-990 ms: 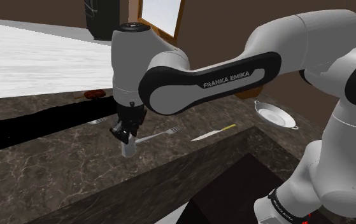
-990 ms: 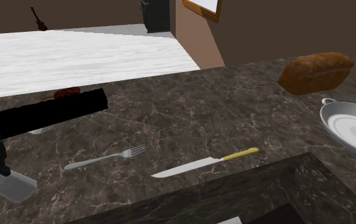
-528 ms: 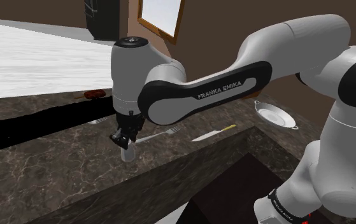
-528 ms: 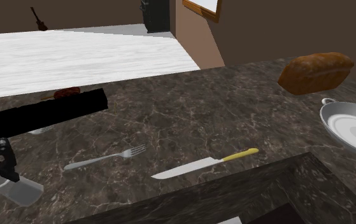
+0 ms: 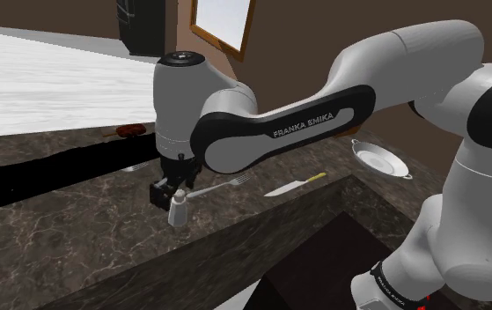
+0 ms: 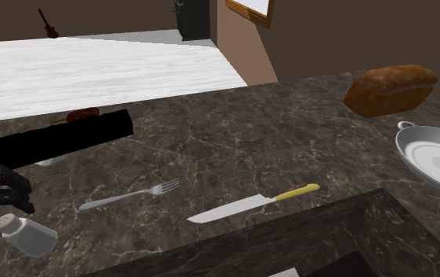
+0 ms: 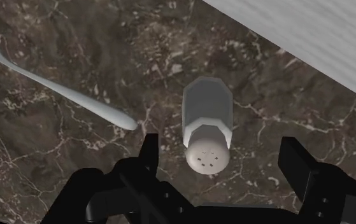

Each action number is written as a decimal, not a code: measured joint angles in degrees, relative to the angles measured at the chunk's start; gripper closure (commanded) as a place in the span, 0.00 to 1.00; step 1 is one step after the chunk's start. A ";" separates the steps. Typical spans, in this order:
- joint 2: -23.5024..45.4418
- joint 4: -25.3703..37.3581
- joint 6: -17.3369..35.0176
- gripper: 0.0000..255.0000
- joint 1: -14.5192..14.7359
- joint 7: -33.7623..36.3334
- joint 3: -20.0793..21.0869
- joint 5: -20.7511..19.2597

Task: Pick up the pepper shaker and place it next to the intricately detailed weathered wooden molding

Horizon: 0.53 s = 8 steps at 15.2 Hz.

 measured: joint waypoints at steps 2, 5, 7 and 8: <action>0.00 0.00 0.00 0.00 0.00 0.00 0.00 0.00; -0.74 1.26 -1.90 0.00 0.02 -0.29 0.21 0.44; -1.66 3.21 -4.66 0.00 0.04 -0.73 0.47 1.01; -2.17 3.48 -5.40 0.00 0.03 -0.83 0.59 1.25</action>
